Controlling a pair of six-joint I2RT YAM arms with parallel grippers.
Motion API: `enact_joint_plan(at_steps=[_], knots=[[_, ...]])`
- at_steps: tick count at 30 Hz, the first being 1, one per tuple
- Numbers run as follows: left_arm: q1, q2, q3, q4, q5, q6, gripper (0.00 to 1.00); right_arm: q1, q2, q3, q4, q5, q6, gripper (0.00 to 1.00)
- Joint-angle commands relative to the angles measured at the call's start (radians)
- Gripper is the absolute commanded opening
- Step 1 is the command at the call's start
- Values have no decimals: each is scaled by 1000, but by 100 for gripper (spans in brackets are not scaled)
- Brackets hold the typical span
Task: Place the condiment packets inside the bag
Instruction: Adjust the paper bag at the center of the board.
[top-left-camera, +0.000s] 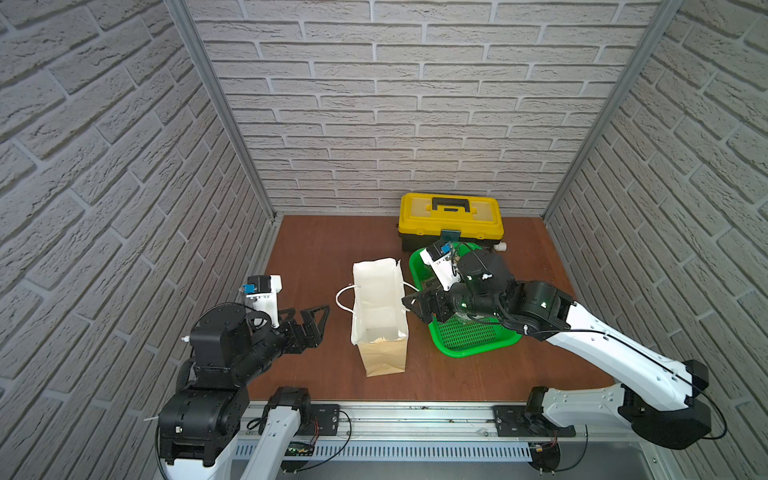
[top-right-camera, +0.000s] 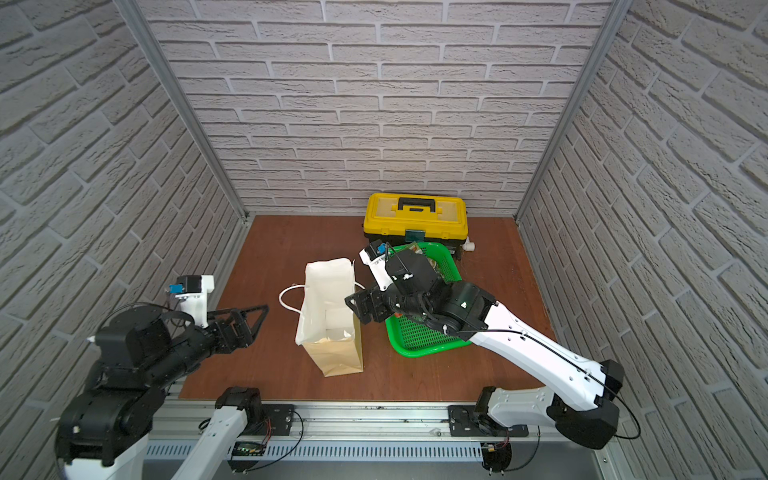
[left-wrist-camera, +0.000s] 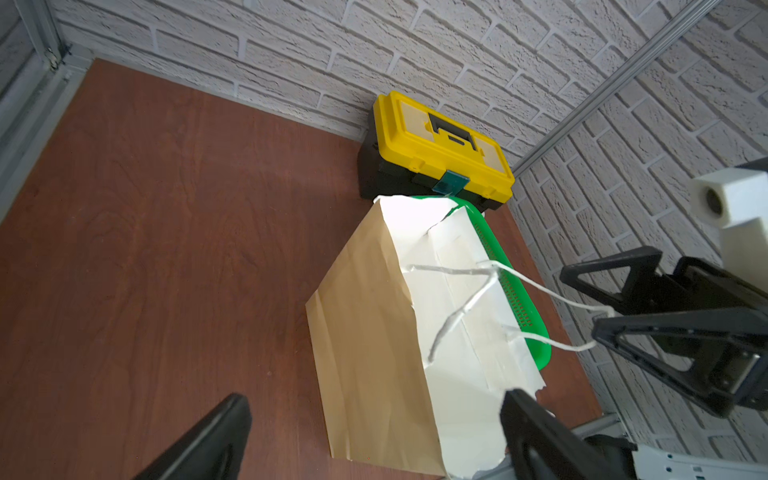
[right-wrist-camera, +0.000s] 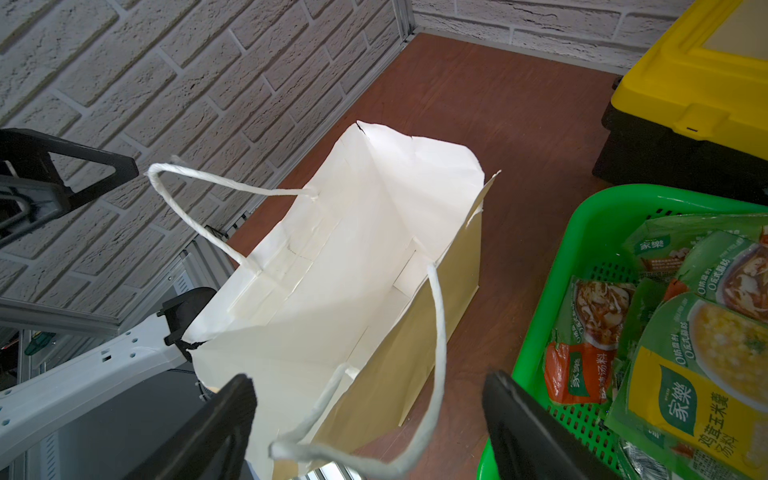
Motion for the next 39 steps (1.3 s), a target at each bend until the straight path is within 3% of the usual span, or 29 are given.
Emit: enact_joint_plan(at_steps=[1, 7, 10, 15, 18, 23, 26, 34, 37, 39], knots=[[-5, 0, -46, 106, 97, -31, 98, 6, 11, 2, 17, 40, 11, 90], [-54, 24, -98, 223, 144, -96, 97, 6, 40, 17, 33, 48, 19, 87], [-152, 65, -118, 258, 83, -109, 90, 6, 58, 28, 34, 51, 19, 84], [-491, 164, -113, 293, -237, -105, 79, 6, 67, 31, 39, 55, 20, 74], [-615, 249, -56, 256, -418, -93, 71, 5, 62, 38, 36, 56, 19, 62], [-627, 259, -24, 233, -522, -88, 62, 5, 46, 38, 20, 72, 11, 54], [-627, 247, -25, 212, -575, -86, 55, 4, 32, 27, 13, 91, 9, 45], [-623, 256, -23, 188, -633, -79, 9, -16, 11, -7, 15, 100, 16, 9], [-620, 261, -9, 174, -657, -74, 0, -29, 2, -19, 16, 107, 21, 6], [-617, 254, 3, 160, -676, -67, 0, -36, -9, -27, 17, 118, 24, 5]])
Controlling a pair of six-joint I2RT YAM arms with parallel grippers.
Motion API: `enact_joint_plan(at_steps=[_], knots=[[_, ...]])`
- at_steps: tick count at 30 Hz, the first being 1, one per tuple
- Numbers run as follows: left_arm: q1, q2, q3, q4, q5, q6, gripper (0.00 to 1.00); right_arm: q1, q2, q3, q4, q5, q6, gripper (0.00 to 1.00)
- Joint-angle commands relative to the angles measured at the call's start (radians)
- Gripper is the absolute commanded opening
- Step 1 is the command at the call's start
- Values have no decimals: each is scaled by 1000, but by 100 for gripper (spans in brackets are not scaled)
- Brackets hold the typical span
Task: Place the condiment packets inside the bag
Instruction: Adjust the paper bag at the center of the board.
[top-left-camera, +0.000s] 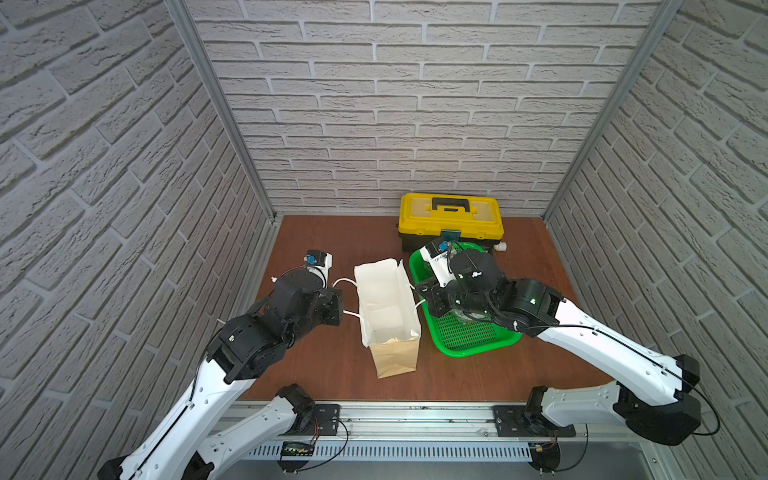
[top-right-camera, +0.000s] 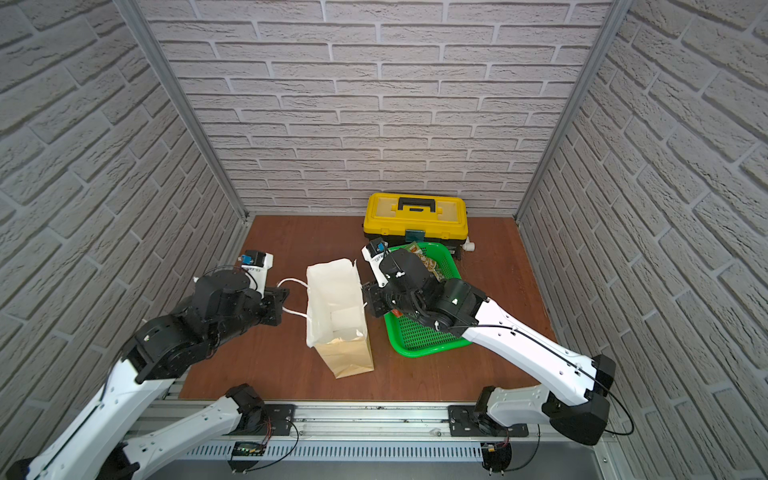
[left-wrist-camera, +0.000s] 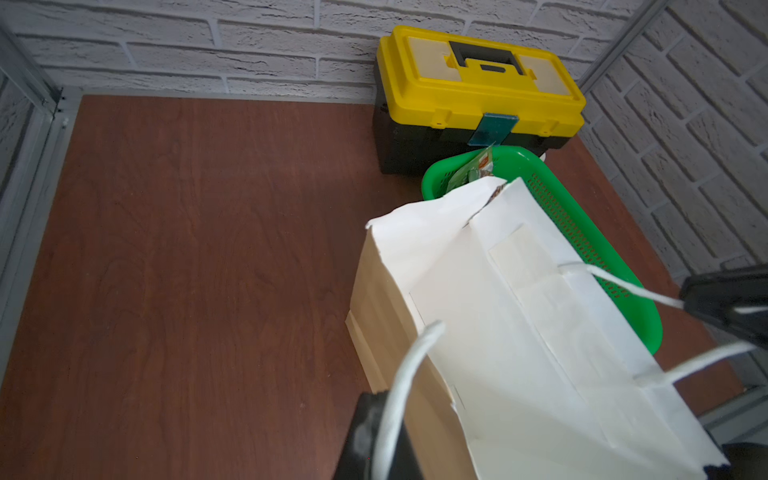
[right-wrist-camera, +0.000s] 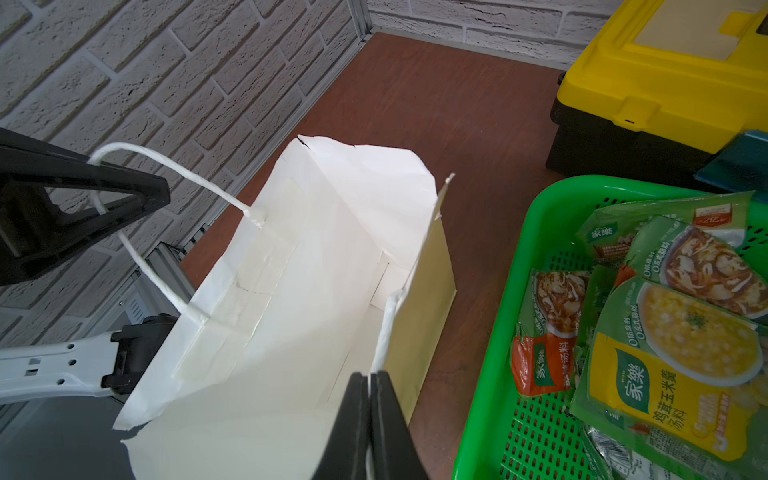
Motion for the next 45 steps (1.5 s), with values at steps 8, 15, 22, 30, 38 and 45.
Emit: enact_joint_plan(at_steps=[8, 15, 22, 30, 38, 45], knots=[[29, 3, 110, -45, -105, 71, 0, -46, -27, -12, 47, 17, 16, 3], [83, 67, 185, -28, -135, 154, 0, -48, 92, 86, 140, -45, 20, 3], [233, 113, 165, 50, -47, 207, 0, -62, 173, 157, 165, 32, 14, 3], [331, 164, 122, 143, 49, 219, 0, -83, 192, 97, 264, 77, -12, 3], [381, 216, 13, 190, 139, 168, 0, -122, 242, -4, 355, -8, 49, 5], [382, 214, 58, 173, 201, 166, 0, -122, 212, 25, 347, -44, 39, 11]])
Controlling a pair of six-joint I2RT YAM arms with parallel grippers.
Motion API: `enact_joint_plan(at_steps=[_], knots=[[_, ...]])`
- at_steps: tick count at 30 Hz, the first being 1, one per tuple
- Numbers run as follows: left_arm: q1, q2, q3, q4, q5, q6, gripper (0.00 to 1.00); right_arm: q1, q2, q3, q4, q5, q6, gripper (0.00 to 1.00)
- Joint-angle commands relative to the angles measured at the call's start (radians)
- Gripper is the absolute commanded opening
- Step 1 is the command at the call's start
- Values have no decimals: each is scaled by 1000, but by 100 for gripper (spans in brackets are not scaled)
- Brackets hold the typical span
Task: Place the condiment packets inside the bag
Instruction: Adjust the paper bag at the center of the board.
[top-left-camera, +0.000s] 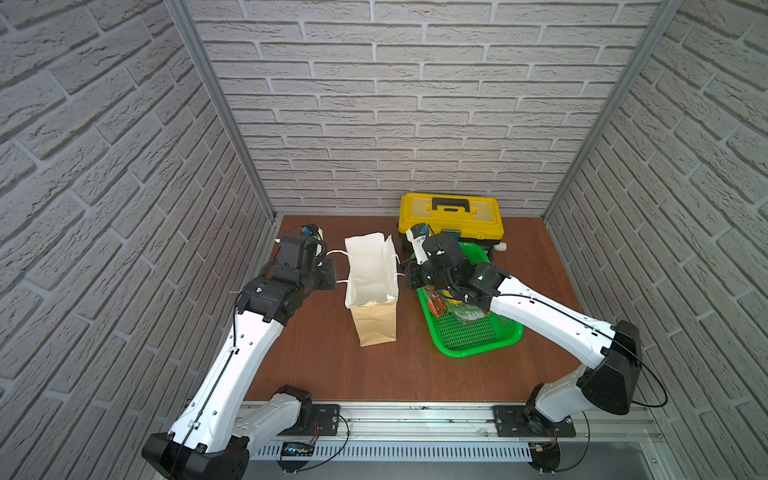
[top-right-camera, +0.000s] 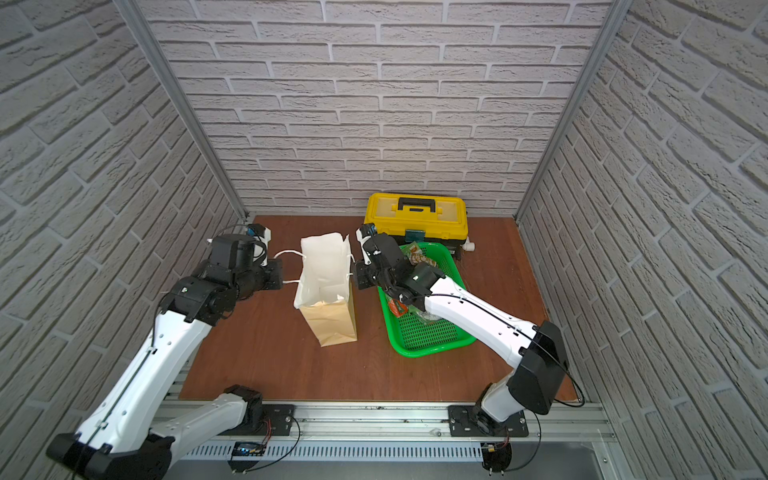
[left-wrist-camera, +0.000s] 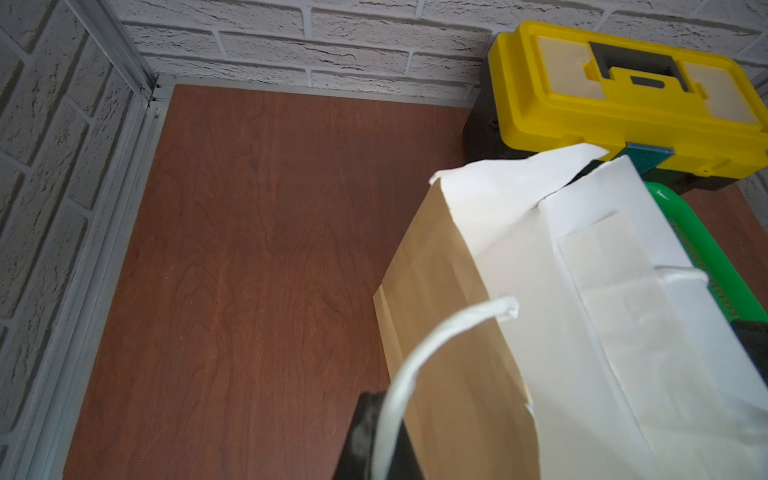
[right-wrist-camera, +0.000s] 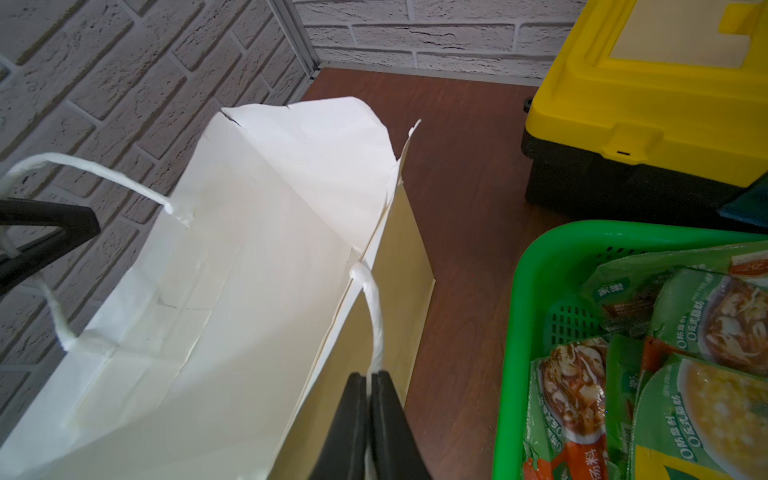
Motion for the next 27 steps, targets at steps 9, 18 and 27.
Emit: enact_joint_plan(at_steps=[9, 18, 27], knots=[[10, -15, 67, -3, 78, -1, 0, -8, -73, 46, 17, -30, -3, 13], [73, -47, 10, -41, 62, -8, 0, -46, -94, -58, 39, -54, 57, 12], [76, -26, 120, -48, 178, -2, 3, -46, -104, 26, 54, -153, 67, 15]])
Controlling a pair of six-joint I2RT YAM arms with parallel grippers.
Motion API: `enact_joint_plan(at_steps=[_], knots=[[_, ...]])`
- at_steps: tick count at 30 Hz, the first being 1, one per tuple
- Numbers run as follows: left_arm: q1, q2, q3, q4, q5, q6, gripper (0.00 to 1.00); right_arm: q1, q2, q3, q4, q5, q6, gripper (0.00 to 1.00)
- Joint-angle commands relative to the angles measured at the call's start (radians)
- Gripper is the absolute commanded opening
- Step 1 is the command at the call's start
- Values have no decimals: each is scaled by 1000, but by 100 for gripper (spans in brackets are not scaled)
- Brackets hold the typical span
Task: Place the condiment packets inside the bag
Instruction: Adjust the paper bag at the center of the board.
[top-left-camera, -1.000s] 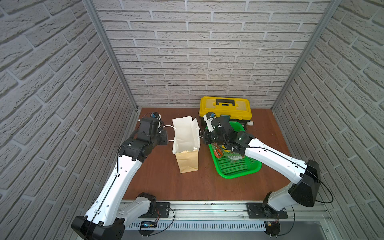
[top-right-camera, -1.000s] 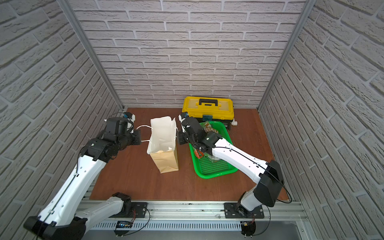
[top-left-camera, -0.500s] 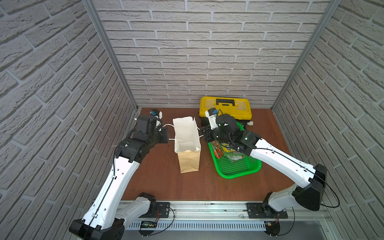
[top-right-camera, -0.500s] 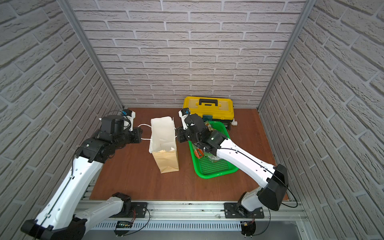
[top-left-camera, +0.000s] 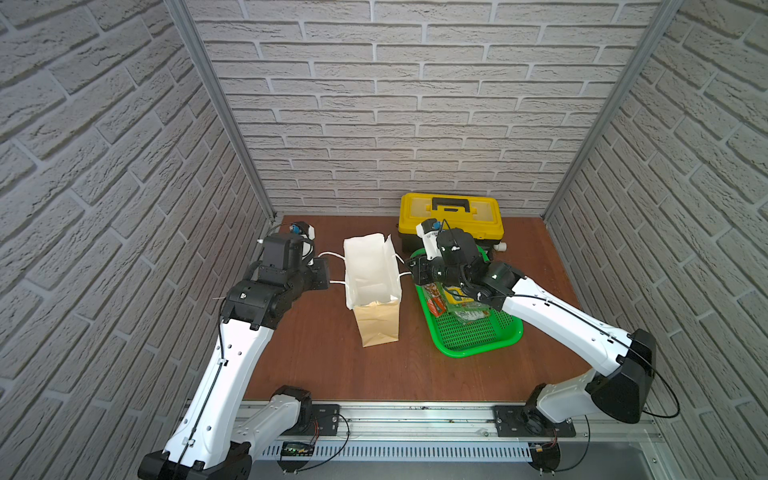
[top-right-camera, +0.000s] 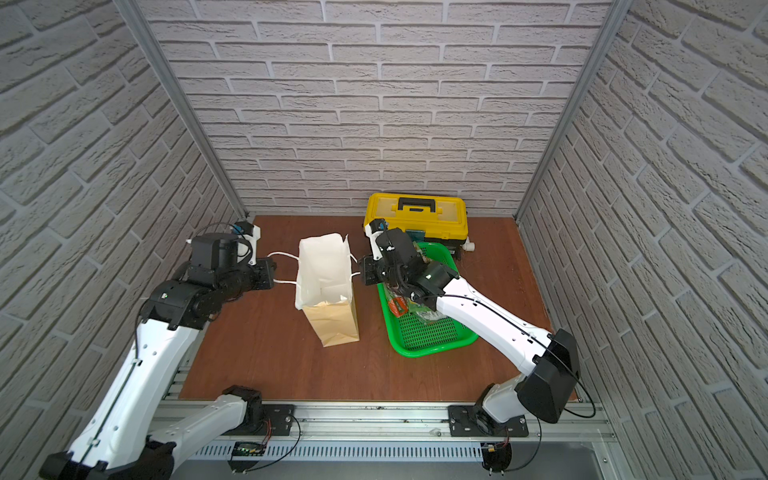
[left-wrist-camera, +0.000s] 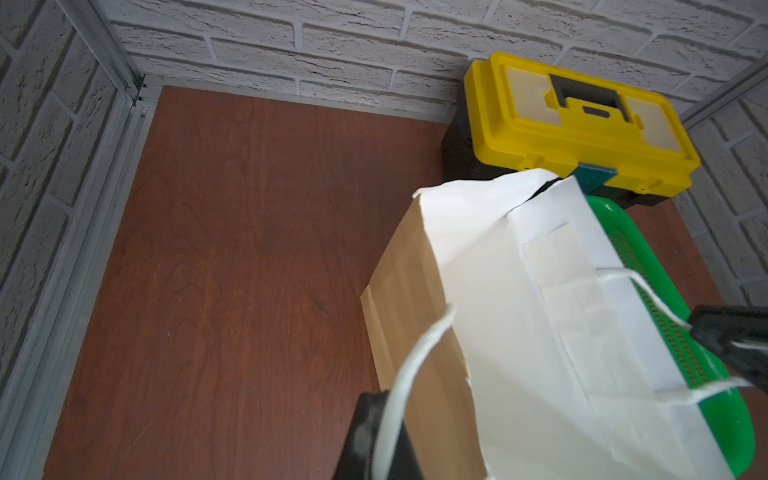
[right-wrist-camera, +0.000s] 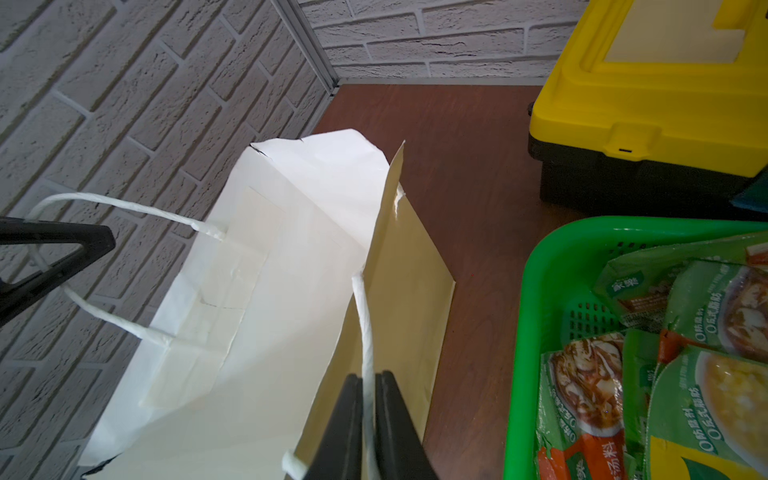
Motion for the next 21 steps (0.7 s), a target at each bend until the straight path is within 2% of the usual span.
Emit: enact_joint_plan(at_steps=[1, 5, 10, 18, 21], knots=[[6, 11, 52, 23, 87, -1, 3, 0, -43, 39, 59, -59, 14, 17], [6, 25, 72, 39, 157, -2, 4, -1, -66, 45, 65, -78, 16, 29], [6, 22, 90, 26, 161, 8, 5, -27, -138, 12, 35, -66, 12, 44], [6, 10, 69, 30, 162, 9, 5, -150, -339, -182, 14, -71, 26, 69], [7, 10, 62, 32, 161, 9, 5, -199, -386, -261, 2, -74, 21, 75]])
